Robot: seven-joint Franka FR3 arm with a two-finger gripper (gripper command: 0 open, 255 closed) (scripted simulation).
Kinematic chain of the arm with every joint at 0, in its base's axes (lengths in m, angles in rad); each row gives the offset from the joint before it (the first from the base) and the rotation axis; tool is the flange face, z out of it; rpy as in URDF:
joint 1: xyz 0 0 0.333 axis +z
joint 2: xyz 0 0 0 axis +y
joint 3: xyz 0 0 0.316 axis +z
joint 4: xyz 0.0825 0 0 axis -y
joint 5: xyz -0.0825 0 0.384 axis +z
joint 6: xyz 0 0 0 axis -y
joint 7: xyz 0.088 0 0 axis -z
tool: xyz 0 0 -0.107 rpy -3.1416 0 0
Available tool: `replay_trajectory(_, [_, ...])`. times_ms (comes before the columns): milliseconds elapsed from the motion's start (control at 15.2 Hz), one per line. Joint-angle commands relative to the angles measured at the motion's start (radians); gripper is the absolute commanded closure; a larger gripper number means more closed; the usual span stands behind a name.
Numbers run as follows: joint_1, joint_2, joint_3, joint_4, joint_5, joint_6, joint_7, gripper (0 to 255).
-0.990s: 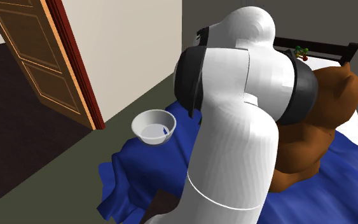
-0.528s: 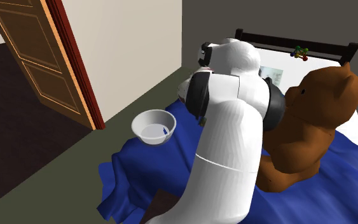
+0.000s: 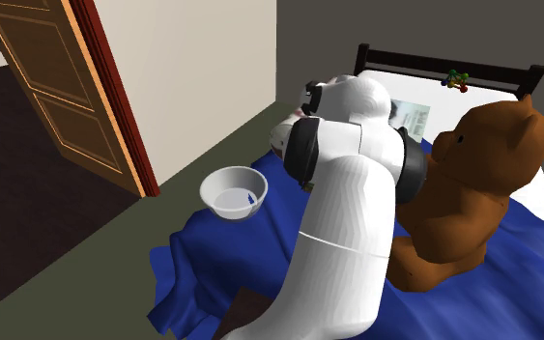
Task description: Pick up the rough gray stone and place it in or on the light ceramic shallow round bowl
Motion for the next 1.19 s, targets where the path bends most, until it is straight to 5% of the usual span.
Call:
replay_trajectory(0, [0.0,-0.003,0.0,-0.028,0.0,0.025,0.001,0])
replay_trajectory(462, [0.0,-0.003,0.0,-0.028,0.0,0.025,0.001,0])
replay_trajectory(528, [0.0,-0.003,0.0,-0.028,0.0,0.025,0.001,255])
replay_trajectory(1122, [0.0,-0.003,0.0,-0.028,0.0,0.025,0.001,255])
